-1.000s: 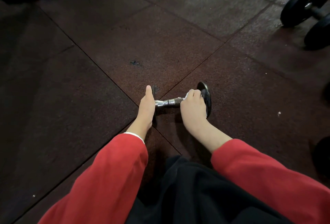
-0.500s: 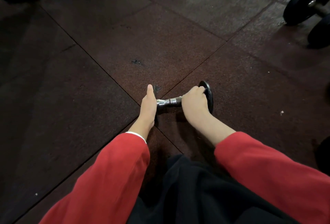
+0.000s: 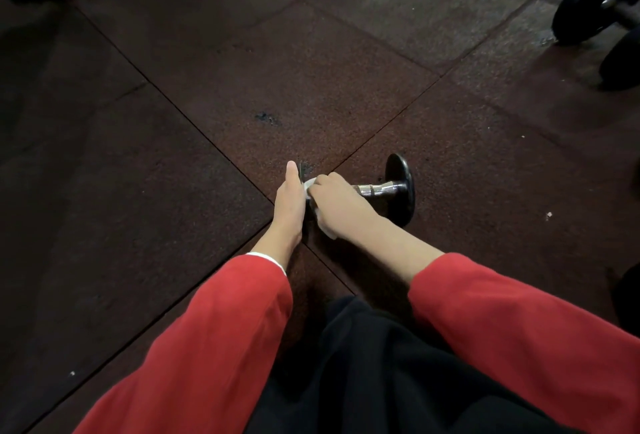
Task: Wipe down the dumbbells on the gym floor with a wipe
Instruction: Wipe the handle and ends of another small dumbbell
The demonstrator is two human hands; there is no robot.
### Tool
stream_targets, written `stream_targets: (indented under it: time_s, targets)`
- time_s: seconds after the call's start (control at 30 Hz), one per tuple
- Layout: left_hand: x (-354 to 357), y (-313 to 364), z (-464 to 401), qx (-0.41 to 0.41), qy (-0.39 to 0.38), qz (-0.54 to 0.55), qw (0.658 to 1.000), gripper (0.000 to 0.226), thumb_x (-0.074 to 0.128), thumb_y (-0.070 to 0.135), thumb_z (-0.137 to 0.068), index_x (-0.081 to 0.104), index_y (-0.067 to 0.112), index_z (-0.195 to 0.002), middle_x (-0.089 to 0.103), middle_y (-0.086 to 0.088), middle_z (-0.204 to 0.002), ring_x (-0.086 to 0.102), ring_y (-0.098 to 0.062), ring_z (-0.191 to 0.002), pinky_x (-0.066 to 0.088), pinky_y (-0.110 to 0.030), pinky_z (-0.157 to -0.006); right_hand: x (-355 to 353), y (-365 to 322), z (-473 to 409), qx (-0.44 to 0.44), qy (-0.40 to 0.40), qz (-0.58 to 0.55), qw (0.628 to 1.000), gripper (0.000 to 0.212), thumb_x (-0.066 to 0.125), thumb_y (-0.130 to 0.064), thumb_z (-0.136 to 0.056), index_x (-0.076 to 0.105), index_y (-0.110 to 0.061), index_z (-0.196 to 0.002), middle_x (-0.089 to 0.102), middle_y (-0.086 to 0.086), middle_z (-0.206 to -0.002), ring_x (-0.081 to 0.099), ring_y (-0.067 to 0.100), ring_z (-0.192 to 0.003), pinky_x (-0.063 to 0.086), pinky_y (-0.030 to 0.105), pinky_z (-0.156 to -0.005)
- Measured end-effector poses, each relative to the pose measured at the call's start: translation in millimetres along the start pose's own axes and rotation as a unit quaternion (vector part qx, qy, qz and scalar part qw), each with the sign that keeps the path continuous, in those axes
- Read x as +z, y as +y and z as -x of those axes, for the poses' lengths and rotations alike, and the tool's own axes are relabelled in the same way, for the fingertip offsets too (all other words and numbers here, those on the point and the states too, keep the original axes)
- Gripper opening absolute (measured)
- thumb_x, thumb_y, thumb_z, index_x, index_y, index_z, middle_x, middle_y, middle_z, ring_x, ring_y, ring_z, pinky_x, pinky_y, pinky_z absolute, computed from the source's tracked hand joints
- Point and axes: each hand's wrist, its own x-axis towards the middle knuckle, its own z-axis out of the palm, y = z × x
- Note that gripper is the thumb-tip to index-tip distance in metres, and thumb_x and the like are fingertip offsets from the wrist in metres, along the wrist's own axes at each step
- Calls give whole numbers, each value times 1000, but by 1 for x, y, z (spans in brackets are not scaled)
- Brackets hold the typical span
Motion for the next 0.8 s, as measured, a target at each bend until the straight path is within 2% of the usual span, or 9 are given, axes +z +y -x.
stream_targets:
  time_s: [0.07, 0.13, 0.27, 0.37, 0.43, 0.57, 0.7, 0.8]
  targets:
    - [1, 1, 1, 1, -1, 2, 1000, 54, 27, 47, -98, 61, 7, -107, 63, -9, -104, 59, -22, -99, 43, -36, -96, 3, 0, -1, -5, 1, -17, 1000, 32, 40, -7, -91, 53, -7, -120, 54, 9, -124, 46, 24, -112, 31, 31, -98]
    - [2, 0, 2, 4, 4, 1, 1000, 54, 27, 47, -98, 62, 8, -105, 64, -10, -105, 59, -23, -100, 44, -37, -99, 4, 3, -3, 7, 1, -45, 999, 32, 40, -5, -91, 53, -6, -120, 54, 10, -124, 47, 25, -112, 30, 30, -98]
    - [2, 1, 4, 4, 6, 10, 1000, 57, 27, 48, -97, 60, 6, -116, 64, -12, -116, 59, -24, -108, 42, -39, -103, 3, 5, -10, 8, -12, -27, 1000, 29, 37, -7, -94, 55, -4, -116, 56, 12, -121, 48, 26, -112, 29, 30, -93]
    - [1, 0, 5, 3, 4, 8, 1000, 59, 27, 50, -97, 57, 6, -122, 62, -9, -117, 58, -22, -108, 44, -36, -100, 3, 6, -23, 19, -62, -18, 998, 27, 40, -9, -95, 58, -2, -114, 59, 13, -121, 53, 28, -112, 36, 33, -95]
    - [0, -3, 4, 2, -3, 6, 1000, 63, 28, 54, -95, 56, 6, -125, 61, -11, -123, 57, -25, -113, 41, -41, -104, 7, 9, -31, 31, -92, -27, 995, 24, 47, -9, -92, 60, -2, -110, 62, 15, -117, 57, 29, -109, 40, 34, -94]
    - [-1, -2, 4, 4, -3, 1, 1000, 60, 28, 50, -96, 55, 5, -126, 61, -14, -123, 57, -27, -113, 42, -41, -104, 20, 12, -33, 29, -95, -39, 994, 26, 44, -11, -92, 56, -1, -112, 58, 16, -118, 54, 32, -110, 39, 36, -94]
    - [0, -3, 1, 7, 1, -1, 1000, 58, 27, 47, -98, 56, 4, -123, 61, -10, -118, 57, -23, -110, 42, -36, -102, 22, 9, -23, 14, -61, -34, 997, 29, 34, -6, -93, 55, -2, -113, 56, 14, -116, 50, 30, -109, 37, 35, -92]
    - [0, -3, -1, 13, 2, 0, 1000, 53, 27, 45, -98, 60, 6, -112, 62, -7, -104, 58, -20, -98, 43, -30, -90, 13, -3, -3, 9, 75, -3, 997, 44, 29, -3, -81, 70, -10, -93, 66, 4, -88, 59, 20, -82, 45, 29, -75]
